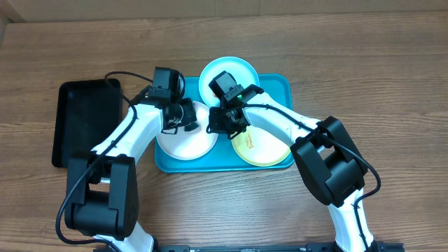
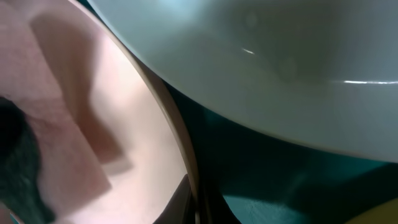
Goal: Clean dirty plates on tray and stack at the side
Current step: 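Scrub the white plate with the sponge in the left gripper, then retract the left gripper to the black tray and lift the white plate with the right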
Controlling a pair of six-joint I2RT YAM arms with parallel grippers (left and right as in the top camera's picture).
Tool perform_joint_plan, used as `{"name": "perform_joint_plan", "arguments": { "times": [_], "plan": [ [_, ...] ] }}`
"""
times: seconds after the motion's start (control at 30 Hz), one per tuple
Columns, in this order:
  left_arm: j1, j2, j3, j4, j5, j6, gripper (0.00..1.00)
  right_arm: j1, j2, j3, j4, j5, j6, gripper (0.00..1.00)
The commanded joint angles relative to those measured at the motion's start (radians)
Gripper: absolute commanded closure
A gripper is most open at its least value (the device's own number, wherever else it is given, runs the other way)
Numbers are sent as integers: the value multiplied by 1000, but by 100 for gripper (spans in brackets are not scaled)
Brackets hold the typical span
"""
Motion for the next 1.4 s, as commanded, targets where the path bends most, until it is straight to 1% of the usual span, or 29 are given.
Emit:
{"name": "perform_joint_plan", "arguments": {
  "times": [0.0,0.1,0.23,0.3,0.4,0.53,0.6,0.7,0.77,0.87,0.93,1.13,1.23,1.37],
  "plan": [
    [-20,21,10,5,68,-18,96,4,40,-7,-13,19,0,96],
    [-23,48,10,7,65,-18,96,4,40,-7,-13,19,0,96],
    [-23,124,10,7,69,-21,96,4,40,-7,-14,19,-1,96],
    [-21,157,10,5,34,-21,96,4,40,-7,-16,19,0,96],
    [-6,169,11,-17,-72,-22,96,4,40,-7,-20,19,-1,96],
    [32,138,32,-114,-317,-26,96,4,40,-7,-20,19,-1,96],
    [47,121,47,-161,-416,-39,96,4,40,-7,-21,20,-1,96],
    [56,100,74,-208,-514,-41,96,4,40,-7,-20,20,-1,96],
    [56,91,93,-224,-545,-41,96,4,40,-7,-19,20,-1,96],
    [55,87,126,-243,-529,-47,96,4,40,-7,-20,19,-8,96],
    [54,83,158,-270,-480,-52,96,4,40,-6,-24,15,-8,96],
    [81,33,308,-380,-240,-50,96,4,23,11,-35,-29,-18,96],
    [124,-28,380,-414,-153,-32,96,5,-3,18,-36,-30,-73,96],
    [222,-121,427,-433,-129,-32,96,5,-57,22,-30,-20,-111,96]
  ]
}}
